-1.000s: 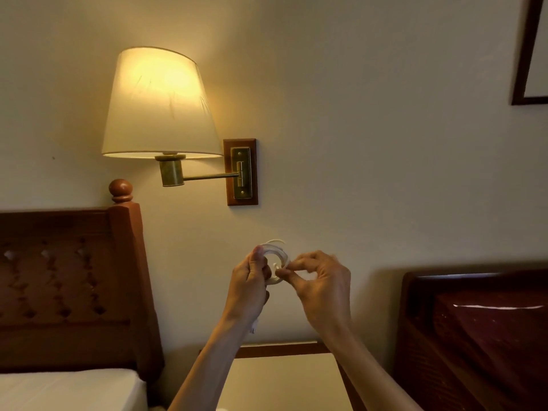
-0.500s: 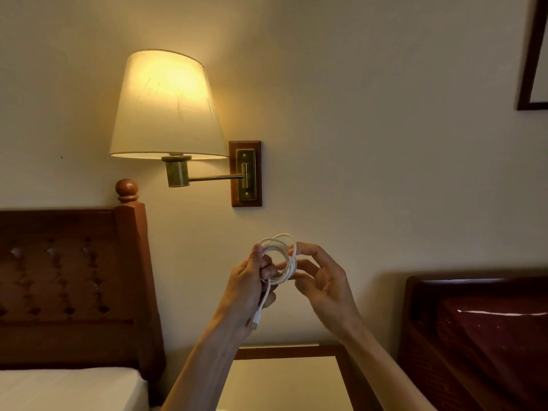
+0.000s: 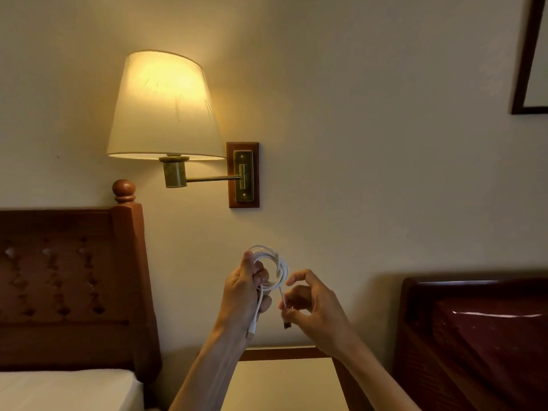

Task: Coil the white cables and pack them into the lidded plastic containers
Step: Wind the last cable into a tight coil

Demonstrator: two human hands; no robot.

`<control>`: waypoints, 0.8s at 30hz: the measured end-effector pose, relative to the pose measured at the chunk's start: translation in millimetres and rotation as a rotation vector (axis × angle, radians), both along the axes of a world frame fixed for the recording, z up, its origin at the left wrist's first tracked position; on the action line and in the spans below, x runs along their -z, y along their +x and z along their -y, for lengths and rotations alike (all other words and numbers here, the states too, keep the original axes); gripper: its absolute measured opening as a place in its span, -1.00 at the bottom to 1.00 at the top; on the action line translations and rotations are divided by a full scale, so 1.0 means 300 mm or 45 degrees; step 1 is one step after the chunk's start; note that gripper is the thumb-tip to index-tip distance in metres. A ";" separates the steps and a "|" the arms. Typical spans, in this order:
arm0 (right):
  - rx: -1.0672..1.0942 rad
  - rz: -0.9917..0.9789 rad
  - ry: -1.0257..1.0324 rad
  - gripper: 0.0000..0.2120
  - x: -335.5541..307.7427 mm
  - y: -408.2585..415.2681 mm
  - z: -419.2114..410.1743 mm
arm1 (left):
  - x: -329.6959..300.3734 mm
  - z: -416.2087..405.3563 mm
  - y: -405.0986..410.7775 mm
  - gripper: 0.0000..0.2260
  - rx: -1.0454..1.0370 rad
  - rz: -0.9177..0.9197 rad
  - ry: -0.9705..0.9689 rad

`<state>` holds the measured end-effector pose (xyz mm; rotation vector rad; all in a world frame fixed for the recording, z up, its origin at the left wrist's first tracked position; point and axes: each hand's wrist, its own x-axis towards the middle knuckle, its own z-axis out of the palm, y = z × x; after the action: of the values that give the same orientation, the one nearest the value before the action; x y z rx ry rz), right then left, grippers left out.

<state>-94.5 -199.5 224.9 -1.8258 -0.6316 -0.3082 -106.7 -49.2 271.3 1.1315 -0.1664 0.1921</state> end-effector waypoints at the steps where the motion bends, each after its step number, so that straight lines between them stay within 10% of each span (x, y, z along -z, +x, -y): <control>1: -0.041 -0.052 0.039 -0.68 -0.004 0.001 0.007 | 0.010 0.006 0.002 -0.66 -0.020 0.001 -0.001; 10: 0.033 -0.169 0.373 -0.75 -0.055 0.004 -0.027 | 0.127 -0.010 -0.011 -0.57 0.048 -0.099 0.017; 19: -0.087 -0.154 -0.031 -0.83 0.035 0.056 -0.019 | 0.215 -0.167 -0.025 -0.53 -0.076 -0.082 0.623; 24: -0.171 -0.203 -0.154 -0.82 0.050 0.072 -0.021 | 0.251 -0.184 -0.024 -0.84 0.016 0.150 1.051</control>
<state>-72.9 -193.2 209.9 -1.8912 -0.6688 -0.0348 -114.0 6.0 196.1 1.9402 -0.3781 0.1821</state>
